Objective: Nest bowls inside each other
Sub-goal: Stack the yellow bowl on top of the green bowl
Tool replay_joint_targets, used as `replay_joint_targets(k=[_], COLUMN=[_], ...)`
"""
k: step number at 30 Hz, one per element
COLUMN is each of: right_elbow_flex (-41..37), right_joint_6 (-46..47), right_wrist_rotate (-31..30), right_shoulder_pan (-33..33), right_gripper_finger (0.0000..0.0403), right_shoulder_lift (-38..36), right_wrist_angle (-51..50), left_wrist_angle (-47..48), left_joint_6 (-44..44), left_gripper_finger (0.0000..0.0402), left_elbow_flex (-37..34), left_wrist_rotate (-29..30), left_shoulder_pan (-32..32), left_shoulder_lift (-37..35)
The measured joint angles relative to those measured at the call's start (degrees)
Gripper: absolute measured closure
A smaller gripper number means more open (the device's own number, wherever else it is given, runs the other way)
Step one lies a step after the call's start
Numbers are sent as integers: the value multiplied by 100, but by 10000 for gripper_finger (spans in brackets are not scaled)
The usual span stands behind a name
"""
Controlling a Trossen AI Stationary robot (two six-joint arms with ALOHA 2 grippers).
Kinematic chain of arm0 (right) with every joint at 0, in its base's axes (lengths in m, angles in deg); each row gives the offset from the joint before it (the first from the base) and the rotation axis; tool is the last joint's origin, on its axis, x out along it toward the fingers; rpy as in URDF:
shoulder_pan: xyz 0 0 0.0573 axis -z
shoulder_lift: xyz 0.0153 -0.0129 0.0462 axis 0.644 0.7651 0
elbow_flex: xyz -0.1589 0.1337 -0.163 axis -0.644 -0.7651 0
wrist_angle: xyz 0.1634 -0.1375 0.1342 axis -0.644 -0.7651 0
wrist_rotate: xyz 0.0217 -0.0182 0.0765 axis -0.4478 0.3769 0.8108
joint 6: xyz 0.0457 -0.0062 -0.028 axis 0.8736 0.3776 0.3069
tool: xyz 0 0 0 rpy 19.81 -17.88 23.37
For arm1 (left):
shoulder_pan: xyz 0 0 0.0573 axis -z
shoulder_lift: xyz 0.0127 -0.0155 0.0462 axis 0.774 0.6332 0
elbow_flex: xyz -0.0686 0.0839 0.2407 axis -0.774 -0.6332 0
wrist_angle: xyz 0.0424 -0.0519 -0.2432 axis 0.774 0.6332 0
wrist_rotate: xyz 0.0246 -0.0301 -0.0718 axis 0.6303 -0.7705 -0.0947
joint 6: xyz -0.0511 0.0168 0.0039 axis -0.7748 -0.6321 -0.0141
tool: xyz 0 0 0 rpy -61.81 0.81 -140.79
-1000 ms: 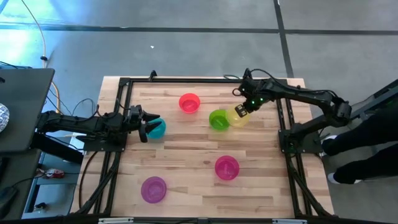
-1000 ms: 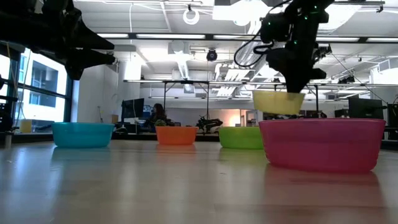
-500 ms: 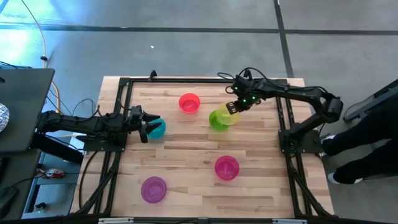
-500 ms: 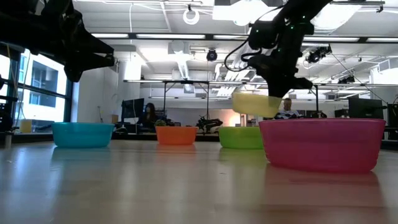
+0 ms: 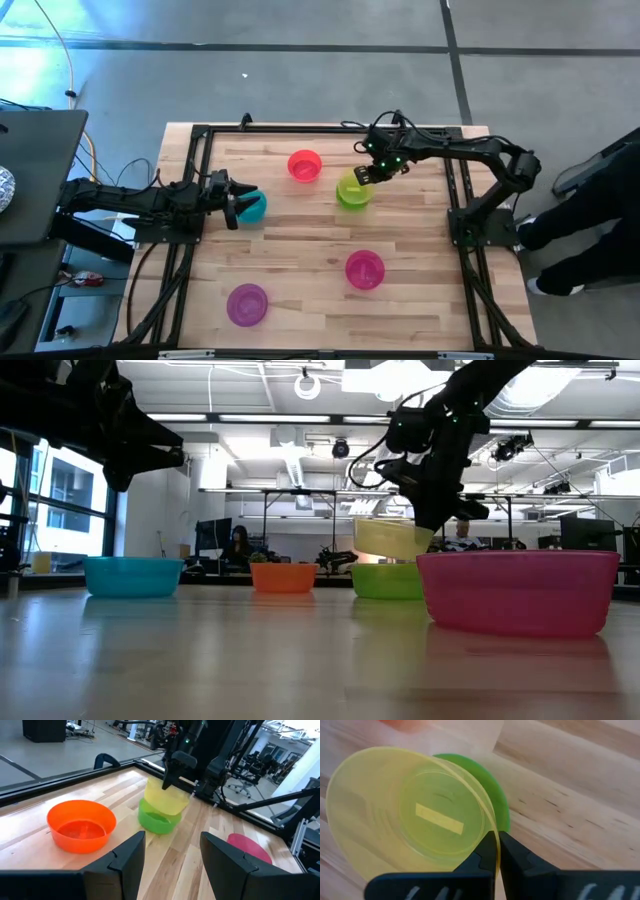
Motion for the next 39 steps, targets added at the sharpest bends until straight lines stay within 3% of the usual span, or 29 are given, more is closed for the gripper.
replay_joint_targets(k=[27,39], right_elbow_flex=[0,0], right_joint_6=[463,547], right_wrist_rotate=[-303,-338], right_shoulder_pan=[-275,-371], right_gripper_finger=[399,303], right_shoulder_lift=[233,231], right_wrist_angle=[53,175], left_wrist_angle=[0,0], left_joint_6=[-2,-30], left_gripper_finger=[222,222], left_elbow_flex=[0,-1], left_wrist_rotate=[-2,-108], left_shoulder_pan=[2,2], left_shoulder_lift=[1,1])
